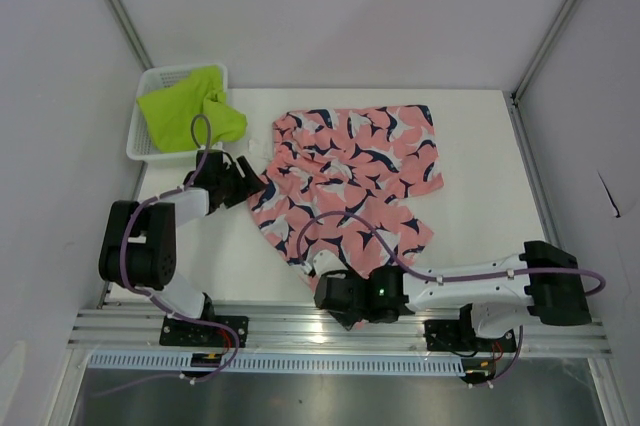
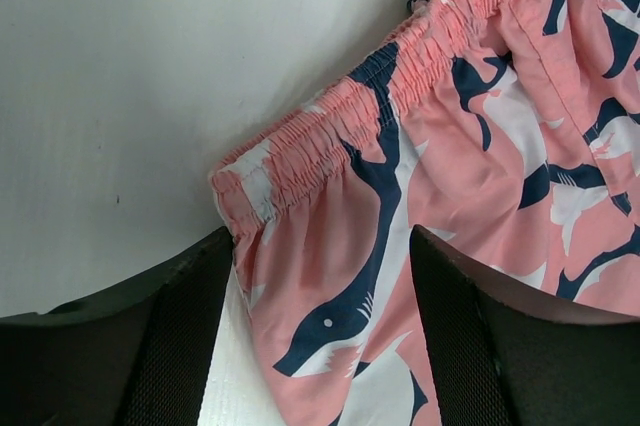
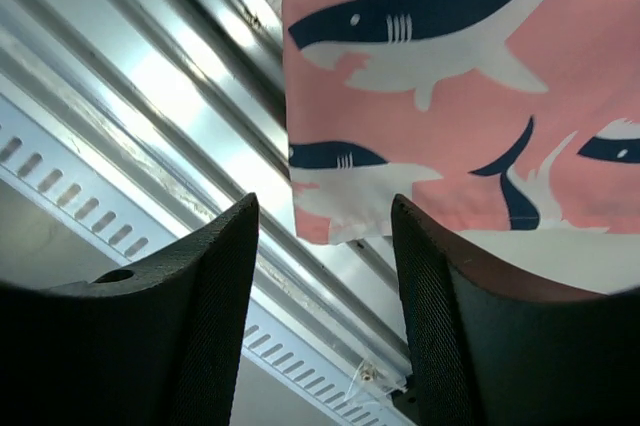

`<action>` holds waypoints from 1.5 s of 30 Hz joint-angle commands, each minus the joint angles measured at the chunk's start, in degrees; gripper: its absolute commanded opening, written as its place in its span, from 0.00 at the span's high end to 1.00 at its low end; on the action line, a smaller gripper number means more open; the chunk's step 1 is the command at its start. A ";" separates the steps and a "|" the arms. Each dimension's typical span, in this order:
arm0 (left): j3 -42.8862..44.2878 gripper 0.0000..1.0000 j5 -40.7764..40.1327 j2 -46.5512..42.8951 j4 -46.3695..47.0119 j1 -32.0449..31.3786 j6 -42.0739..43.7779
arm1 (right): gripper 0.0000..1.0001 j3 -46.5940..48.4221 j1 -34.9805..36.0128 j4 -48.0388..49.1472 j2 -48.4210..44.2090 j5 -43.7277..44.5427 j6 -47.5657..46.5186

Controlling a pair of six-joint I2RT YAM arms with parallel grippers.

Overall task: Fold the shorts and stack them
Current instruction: Flatten the shorts out, then fold the shorts

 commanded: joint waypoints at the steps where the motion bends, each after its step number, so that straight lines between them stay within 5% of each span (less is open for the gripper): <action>1: 0.56 0.28 1.09 1.26 1.02 0.54 -0.67 | 0.42 -1.17 3.59 -1.29 1.42 1.03 3.51; 16: 0.65 0.39 0.83 1.61 1.37 0.54 -0.40 | 0.48 -2.67 7.73 -0.33 10.91 5.25 7.03; 23: 1.00 0.45 0.13 1.88 1.37 0.54 -0.23 | 0.68 -3.99 6.94 0.11 11.71 7.18 8.09; 29: 1.35 0.59 -0.05 2.40 1.28 0.54 -0.40 | 1.00 -3.99 7.56 -0.32 10.74 8.23 8.00; 34: 1.44 0.66 -0.40 2.32 1.02 0.54 -0.66 | 1.00 -2.85 8.96 -1.11 8.46 9.03 7.56; 40: 1.70 0.92 -0.66 2.14 0.67 0.54 -0.75 | 1.00 -2.23 10.02 -1.20 5.91 10.08 7.47; 42: 1.70 0.91 -0.84 1.88 0.23 0.54 -0.84 | 1.00 -2.14 10.11 -1.46 4.24 10.43 7.56; 45: 1.27 0.41 -1.02 0.65 -0.38 0.54 -0.49 | 1.00 -1.97 10.11 -1.73 2.40 10.52 7.56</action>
